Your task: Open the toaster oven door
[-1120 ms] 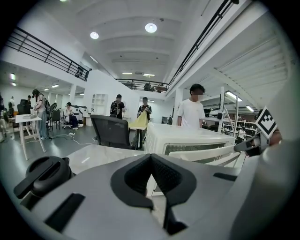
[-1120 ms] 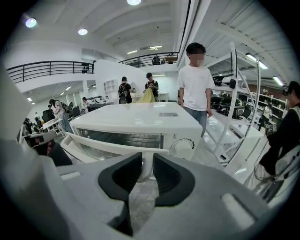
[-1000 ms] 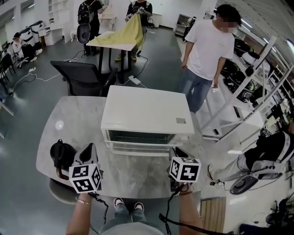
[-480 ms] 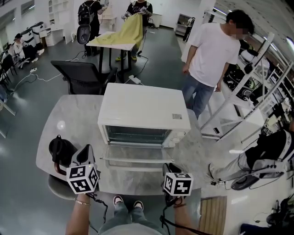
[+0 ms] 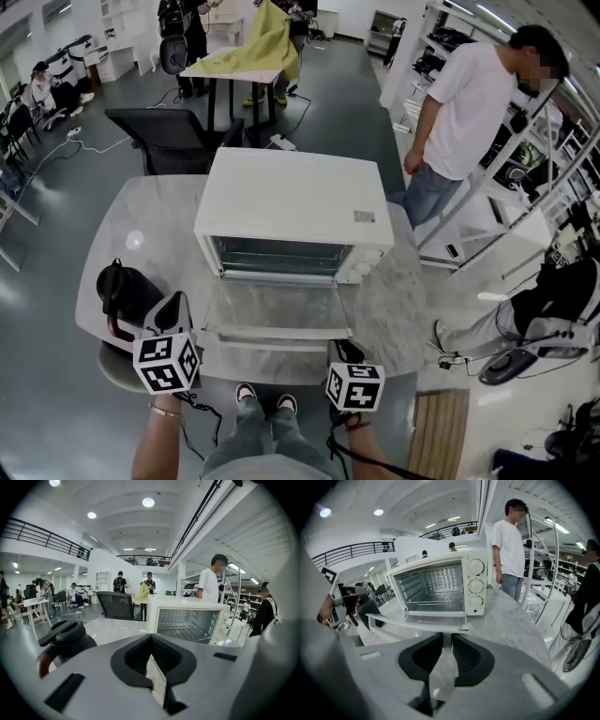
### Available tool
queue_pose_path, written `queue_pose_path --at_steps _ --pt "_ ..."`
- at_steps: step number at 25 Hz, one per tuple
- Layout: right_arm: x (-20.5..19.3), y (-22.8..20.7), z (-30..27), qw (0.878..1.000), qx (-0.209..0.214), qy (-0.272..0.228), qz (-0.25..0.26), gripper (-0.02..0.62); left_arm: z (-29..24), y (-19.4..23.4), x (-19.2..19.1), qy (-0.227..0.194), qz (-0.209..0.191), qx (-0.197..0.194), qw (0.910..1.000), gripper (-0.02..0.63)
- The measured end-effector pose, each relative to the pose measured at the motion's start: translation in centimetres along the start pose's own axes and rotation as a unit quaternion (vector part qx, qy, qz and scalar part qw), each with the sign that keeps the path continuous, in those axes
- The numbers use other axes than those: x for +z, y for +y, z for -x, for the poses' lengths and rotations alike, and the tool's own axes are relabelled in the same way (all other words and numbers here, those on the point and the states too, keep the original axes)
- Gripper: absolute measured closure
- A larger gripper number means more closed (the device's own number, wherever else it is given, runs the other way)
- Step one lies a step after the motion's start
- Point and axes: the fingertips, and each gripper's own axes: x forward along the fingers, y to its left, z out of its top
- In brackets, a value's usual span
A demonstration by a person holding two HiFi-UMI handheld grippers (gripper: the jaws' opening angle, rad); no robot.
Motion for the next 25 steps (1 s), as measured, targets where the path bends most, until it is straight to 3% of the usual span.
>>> queue_pose_path --at_steps 13,25 --pt "-7.4 -0.6 -2.6 0.998 0.015 0.053 -0.014 0.522 -0.6 -0.2 -2.5 0.032 -0.012 0.016 0.9993 0.604" --pt "-10.0 -0.7 -3.7 0.996 0.015 0.091 -0.014 0.522 -1.1 -0.9 -2.7 0.045 -0.025 0.01 0.9986 0.604"
